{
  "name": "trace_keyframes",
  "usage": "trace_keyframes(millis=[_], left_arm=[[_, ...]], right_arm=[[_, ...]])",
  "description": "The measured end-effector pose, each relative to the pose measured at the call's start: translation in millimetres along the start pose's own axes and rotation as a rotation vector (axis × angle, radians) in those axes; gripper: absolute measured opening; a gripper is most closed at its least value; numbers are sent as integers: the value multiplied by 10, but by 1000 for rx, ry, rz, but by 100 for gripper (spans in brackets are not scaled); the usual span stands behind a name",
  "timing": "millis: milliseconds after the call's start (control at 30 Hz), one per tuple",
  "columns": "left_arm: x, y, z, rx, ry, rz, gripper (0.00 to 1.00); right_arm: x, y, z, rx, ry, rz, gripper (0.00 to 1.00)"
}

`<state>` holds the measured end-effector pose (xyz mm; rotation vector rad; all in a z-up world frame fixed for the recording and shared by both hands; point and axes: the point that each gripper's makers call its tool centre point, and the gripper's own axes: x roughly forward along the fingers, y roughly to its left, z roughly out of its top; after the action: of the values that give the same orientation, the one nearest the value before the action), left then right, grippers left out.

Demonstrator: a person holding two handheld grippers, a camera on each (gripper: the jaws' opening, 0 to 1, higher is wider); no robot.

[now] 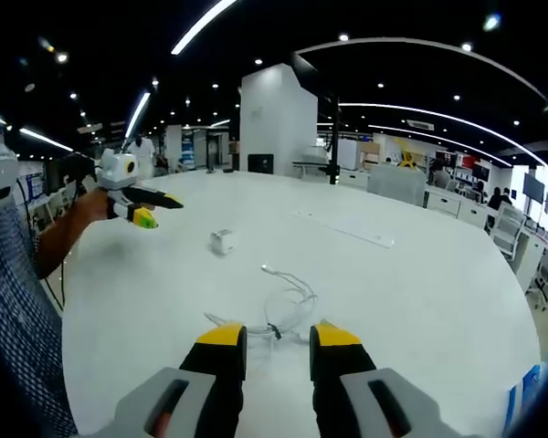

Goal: Plug the desk Type‑C cable into the charger adapter.

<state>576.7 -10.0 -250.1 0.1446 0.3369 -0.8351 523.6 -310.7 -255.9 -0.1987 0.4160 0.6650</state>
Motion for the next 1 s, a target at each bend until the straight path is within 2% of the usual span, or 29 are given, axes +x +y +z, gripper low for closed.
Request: trace_keyframes(millis=[100,367,600,767,800,1000], left_arm=[[74,50,-29,-10,7,-22,63],[273,110,-43,24,13,-87,62],[417,43,26,70,-5,-147,56],[448,38,12,85,6,-147,56],[494,39,9,87,11,-168,56],[568,41,-39,95,38,-184,55]], right_arm=[[82,-19,8,-5,5,11,30],[275,-95,84,-40,6,42,30],[380,-209,181,-22,-9,54,28],[415,-222,190,-19,-6,63,28],[478,-206,189,-27,8,88,28],[563,-196,203,-27,13,98,28]])
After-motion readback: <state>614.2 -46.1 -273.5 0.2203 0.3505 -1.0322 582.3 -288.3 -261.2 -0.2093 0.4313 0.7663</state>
